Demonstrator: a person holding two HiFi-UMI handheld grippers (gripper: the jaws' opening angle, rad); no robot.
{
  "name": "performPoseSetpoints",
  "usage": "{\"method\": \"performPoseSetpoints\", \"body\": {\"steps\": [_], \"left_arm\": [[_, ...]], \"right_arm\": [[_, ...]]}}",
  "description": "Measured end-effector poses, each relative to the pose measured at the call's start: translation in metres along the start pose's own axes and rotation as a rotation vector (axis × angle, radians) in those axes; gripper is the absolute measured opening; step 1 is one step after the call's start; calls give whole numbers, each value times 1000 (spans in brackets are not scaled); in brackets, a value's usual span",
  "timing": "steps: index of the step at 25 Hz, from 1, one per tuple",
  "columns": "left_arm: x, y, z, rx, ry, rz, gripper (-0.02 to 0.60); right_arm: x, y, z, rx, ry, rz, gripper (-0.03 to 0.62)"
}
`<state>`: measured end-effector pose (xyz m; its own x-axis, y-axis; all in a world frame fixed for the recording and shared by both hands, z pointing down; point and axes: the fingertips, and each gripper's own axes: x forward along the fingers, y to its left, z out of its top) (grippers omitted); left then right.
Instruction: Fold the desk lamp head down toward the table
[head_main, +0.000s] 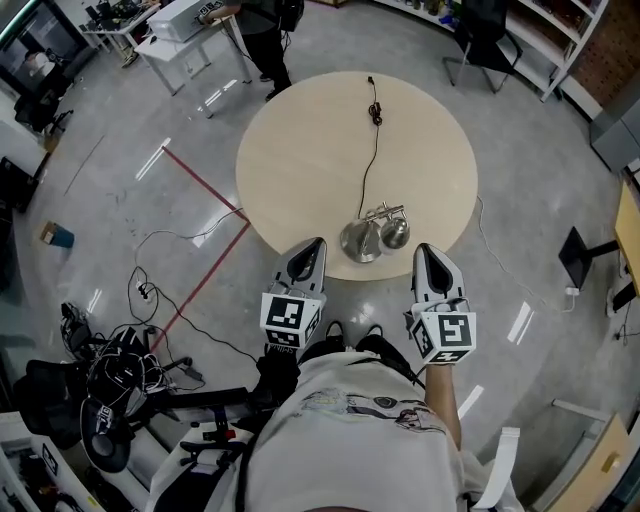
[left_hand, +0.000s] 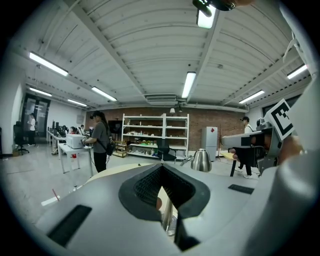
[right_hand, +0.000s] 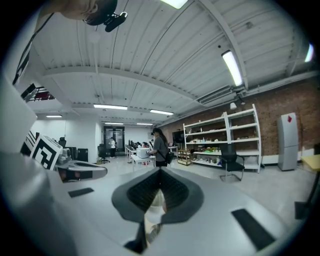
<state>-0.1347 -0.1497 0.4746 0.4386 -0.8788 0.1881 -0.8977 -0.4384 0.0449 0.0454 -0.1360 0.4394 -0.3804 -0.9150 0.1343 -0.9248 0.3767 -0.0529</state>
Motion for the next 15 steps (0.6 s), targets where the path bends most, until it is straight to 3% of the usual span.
{"method": "performPoseSetpoints", "body": {"steps": [15], "left_arm": [[26,0,13,23,17,53,0]], "right_arm": [[40,0,15,18,-5,125,3]]}}
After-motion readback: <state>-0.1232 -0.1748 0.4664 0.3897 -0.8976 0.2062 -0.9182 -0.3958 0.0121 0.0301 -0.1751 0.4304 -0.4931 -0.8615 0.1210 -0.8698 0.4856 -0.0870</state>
